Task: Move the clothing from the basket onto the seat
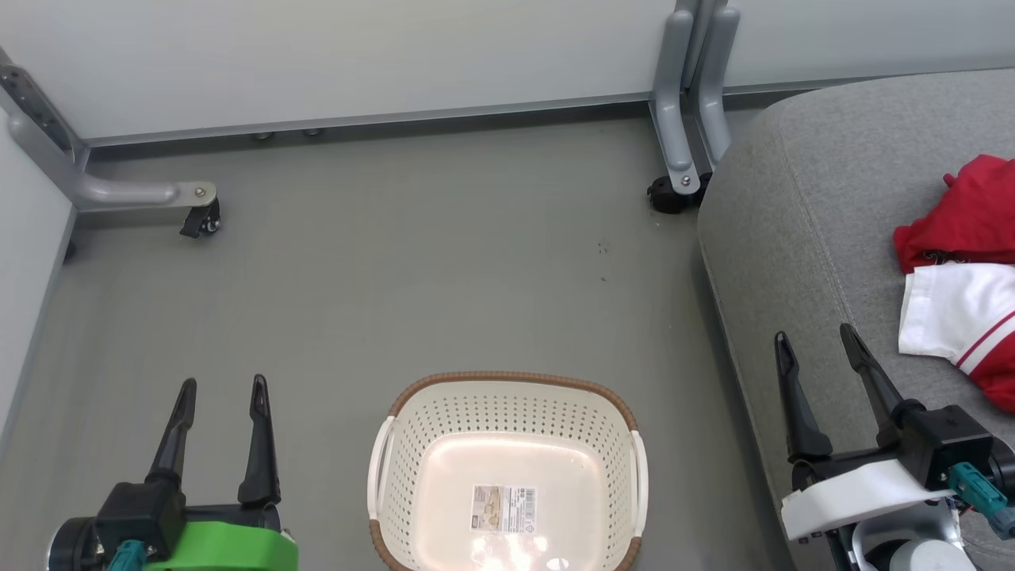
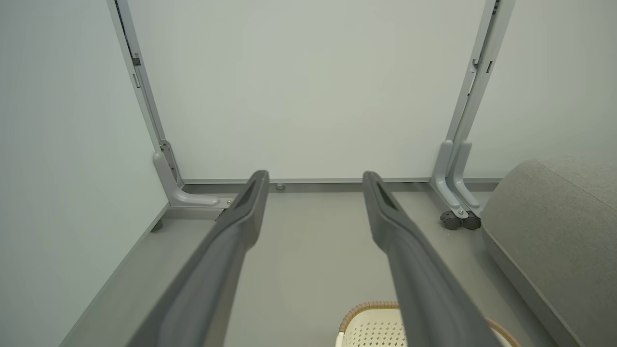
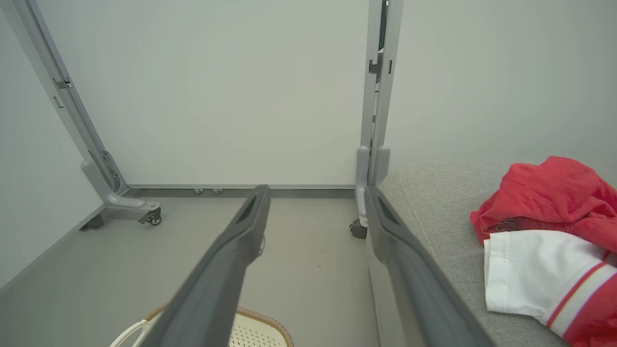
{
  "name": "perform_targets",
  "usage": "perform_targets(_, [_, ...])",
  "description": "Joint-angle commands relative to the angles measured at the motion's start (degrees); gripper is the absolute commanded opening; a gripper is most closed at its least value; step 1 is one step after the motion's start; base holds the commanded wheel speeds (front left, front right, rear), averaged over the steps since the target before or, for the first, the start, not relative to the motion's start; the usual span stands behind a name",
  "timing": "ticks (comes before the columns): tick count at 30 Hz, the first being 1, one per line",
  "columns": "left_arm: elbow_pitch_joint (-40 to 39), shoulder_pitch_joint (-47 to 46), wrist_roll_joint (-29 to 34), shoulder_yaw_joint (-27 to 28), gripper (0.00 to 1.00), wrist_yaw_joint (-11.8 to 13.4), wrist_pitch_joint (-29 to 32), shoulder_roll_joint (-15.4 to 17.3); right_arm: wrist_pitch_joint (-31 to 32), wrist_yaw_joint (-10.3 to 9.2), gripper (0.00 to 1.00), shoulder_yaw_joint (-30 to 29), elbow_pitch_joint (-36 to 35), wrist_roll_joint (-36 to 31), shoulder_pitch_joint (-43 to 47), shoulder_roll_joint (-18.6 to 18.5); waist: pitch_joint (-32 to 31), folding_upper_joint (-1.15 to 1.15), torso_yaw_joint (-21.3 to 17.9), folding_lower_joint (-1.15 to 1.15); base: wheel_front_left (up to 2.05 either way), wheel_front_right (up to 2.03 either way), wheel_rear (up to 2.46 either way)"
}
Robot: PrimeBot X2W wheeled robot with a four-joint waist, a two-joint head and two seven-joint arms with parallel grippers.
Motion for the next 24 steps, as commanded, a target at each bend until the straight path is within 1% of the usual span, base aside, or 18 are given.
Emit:
perform_targets(1, [0.7,1.1,0.3,0.2,1.00,-0.4,-0.1,-0.3,0.2,0.00,1.00,0.2,-0.4,-0.3,1.1,-0.2,-1.0,0.00,-0.3,0.00,0.00,0.00,0.00])
perform_targets(9, [2.9,2.5,2.2,0.4,1.00,-1.9,-0.1,-0.9,1.3,0.00,1.00,1.4,-1.6,0.1,3.5,-0.2,-2.4,0.00,-0.6,0.00,0.00,0.00,0.00])
perform_targets(24, [4.2,3.2,3.5,2.0,1.00,-3.1,-0.1,-2.5,1.2,0.00,1.00,1.6,-1.7,0.9,4.7,-0.2,-2.4,0.00,-0.6,0.00,0.00,0.00,0.00])
